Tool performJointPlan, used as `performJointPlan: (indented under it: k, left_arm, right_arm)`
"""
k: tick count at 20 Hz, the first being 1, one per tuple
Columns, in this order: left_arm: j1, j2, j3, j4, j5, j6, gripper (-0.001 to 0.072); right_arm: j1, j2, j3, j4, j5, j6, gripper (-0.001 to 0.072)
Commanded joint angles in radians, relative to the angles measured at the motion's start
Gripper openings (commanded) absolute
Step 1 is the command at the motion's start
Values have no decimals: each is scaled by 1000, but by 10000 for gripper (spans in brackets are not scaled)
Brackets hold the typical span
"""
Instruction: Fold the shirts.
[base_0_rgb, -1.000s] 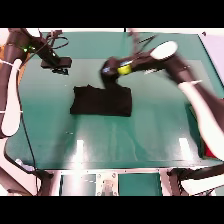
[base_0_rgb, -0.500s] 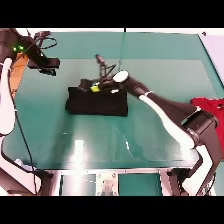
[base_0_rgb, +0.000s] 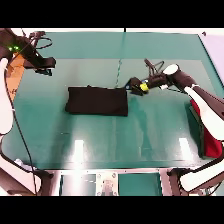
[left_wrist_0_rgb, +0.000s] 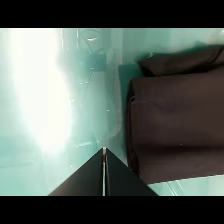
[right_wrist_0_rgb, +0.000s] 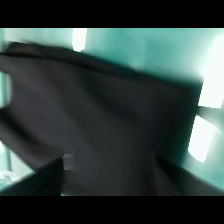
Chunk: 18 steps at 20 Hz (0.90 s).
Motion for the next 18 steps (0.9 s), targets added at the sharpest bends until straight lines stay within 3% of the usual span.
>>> performJointPlan:
  k: [1, 7, 8, 9, 14, 18]
  left_arm:
    - [2, 1, 0, 0, 5, -6, 22]
    - [2, 1, 0, -4, 10, -9, 22]
    - [2, 1, 0, -4, 10, -9, 22]
    - [2, 1, 0, -4, 10, -9, 22]
    - [2, 1, 0, -8, 6, -8, 22]
    - [2, 1, 0, -8, 2, -8, 22]
  right_arm:
    - [-43, -6, -142, -17, -8, -21, 605]
    - [155, -95, -105, 209, -149, -113, 600]
    - [167, -95, -68, 221, -146, -113, 368]
    - [171, -93, -16, 220, -131, -112, 25]
    - [68, 33, 213, 129, -82, -30, 16]
    - [-164, 238, 255, -17, -14, 86, 16]
